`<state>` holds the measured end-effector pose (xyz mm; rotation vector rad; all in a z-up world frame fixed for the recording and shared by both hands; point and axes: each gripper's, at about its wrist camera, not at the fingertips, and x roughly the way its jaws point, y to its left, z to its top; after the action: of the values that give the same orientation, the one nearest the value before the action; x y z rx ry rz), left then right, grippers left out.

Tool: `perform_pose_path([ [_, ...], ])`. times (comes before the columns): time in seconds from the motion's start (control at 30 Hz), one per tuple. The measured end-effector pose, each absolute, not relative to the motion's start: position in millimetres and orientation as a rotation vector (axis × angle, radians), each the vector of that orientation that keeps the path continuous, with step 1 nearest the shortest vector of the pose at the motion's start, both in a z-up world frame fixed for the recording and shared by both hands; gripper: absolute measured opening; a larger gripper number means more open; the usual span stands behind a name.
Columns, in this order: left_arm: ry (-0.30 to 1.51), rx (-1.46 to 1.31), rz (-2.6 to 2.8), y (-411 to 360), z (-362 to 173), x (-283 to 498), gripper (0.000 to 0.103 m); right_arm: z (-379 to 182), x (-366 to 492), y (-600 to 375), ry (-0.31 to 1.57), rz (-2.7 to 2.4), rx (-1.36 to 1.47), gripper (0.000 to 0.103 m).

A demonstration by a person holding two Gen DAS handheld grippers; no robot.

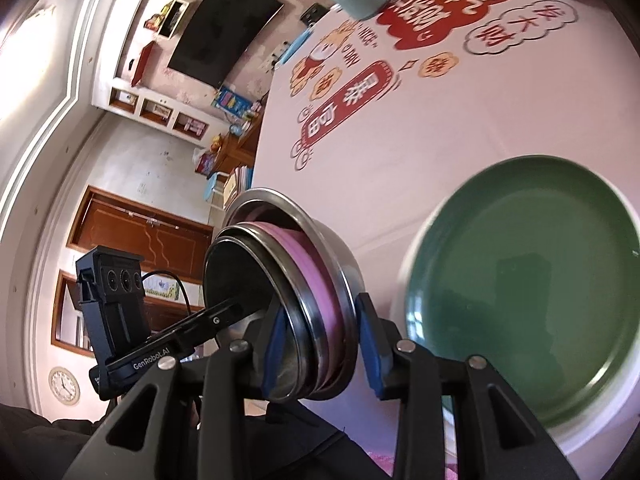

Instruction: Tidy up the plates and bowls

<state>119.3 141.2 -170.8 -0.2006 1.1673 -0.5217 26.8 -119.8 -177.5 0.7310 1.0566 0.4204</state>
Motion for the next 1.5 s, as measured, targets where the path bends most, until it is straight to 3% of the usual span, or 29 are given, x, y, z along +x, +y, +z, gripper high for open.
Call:
perform_pose_path([
  [0.8, 1.313, -0.096, -0.616, -2, -189, 117, 0.039, -187, -2, -238, 1.107, 0.255, 0.806, 0.034],
  [1.5, 1.356, -0.112, -0.512, -19, -201, 115, 0.04, -187, 13, -255, 1.178, 0.28, 0.736, 0.039],
])
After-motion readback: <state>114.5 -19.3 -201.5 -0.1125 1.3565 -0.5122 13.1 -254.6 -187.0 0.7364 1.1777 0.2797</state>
